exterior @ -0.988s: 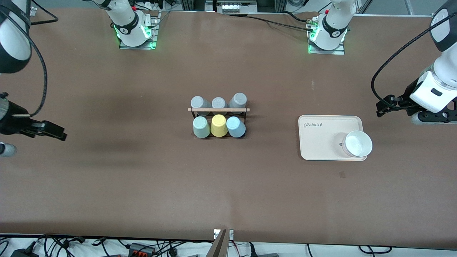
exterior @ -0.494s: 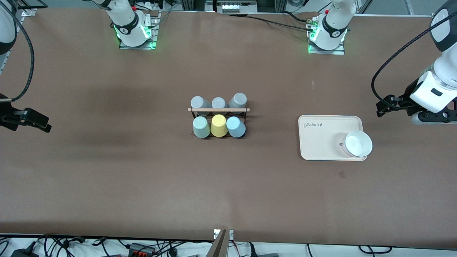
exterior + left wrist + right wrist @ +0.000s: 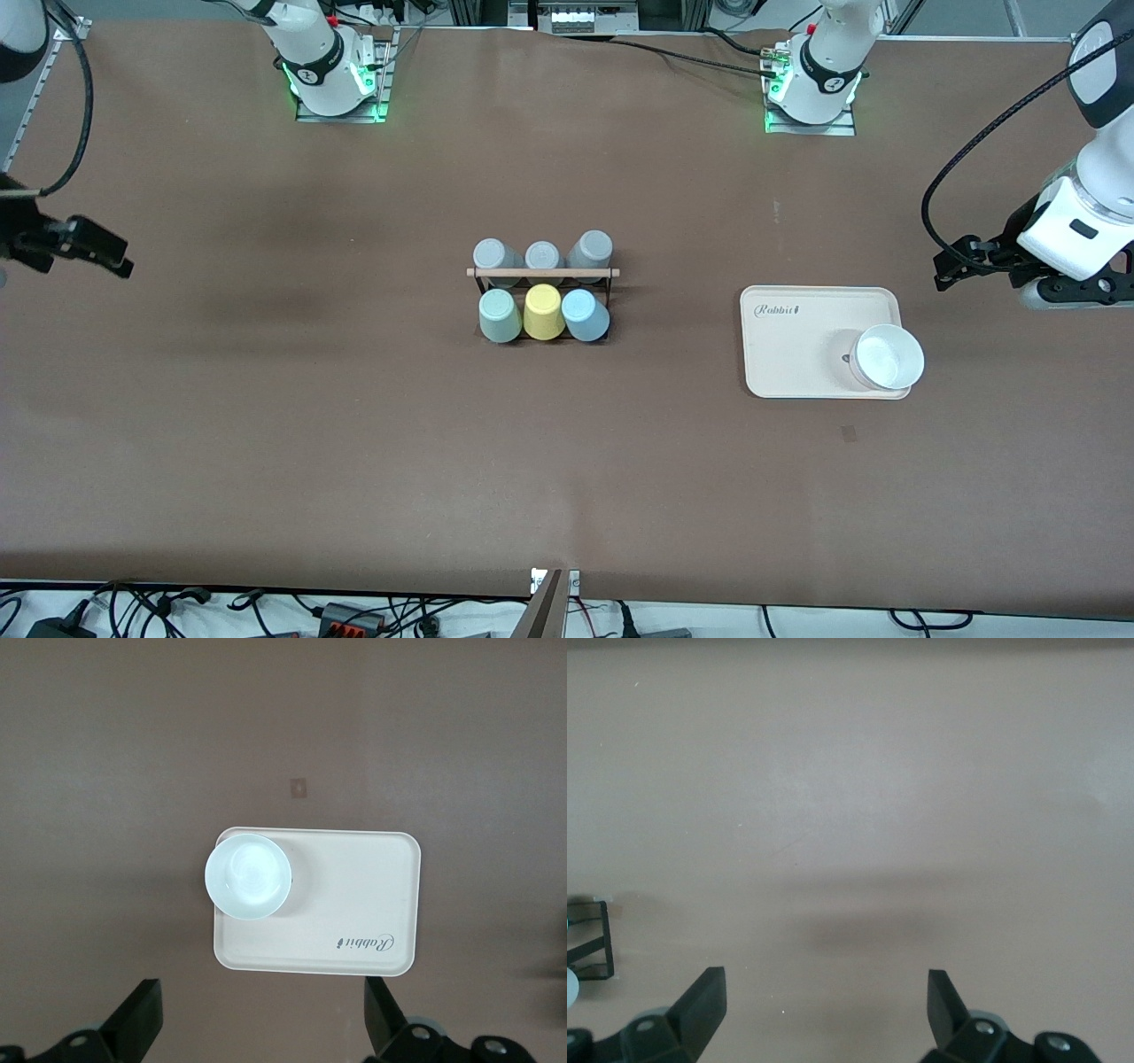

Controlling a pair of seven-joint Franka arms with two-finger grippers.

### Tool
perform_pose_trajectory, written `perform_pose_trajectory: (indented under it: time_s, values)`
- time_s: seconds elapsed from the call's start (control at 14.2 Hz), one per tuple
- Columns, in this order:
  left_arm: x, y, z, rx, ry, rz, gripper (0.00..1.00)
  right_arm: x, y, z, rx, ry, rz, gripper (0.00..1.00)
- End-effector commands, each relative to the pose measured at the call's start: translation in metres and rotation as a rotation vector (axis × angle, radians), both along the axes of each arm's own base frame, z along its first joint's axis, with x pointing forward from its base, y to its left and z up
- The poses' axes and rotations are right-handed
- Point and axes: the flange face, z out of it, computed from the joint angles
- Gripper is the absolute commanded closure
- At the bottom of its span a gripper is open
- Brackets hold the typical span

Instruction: Hang scattered cups on rack with three cups

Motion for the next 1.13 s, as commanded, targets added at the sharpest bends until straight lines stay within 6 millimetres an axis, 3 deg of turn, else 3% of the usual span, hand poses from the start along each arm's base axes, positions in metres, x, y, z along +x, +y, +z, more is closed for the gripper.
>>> perform_pose_trajectory:
  time_s: [0.0,0.78,1.06]
  values:
    - [-0.001,0.001,0.007,-0.023,-0.001,-0.001,0.00,-0.018,-0.015,-0.017,-0.015,-0.022,0.074,0.00]
    - [-0.001,0.001,0.007,-0.036,-0.001,0.000,0.00,-0.028,-0.019,-0.007,0.068,0.008,-0.009,0.00]
    - [-0.001,0.001,0.007,-0.036,-0.001,0.000,0.00,-0.030,-0.006,-0.008,0.006,0.031,0.029,0.00]
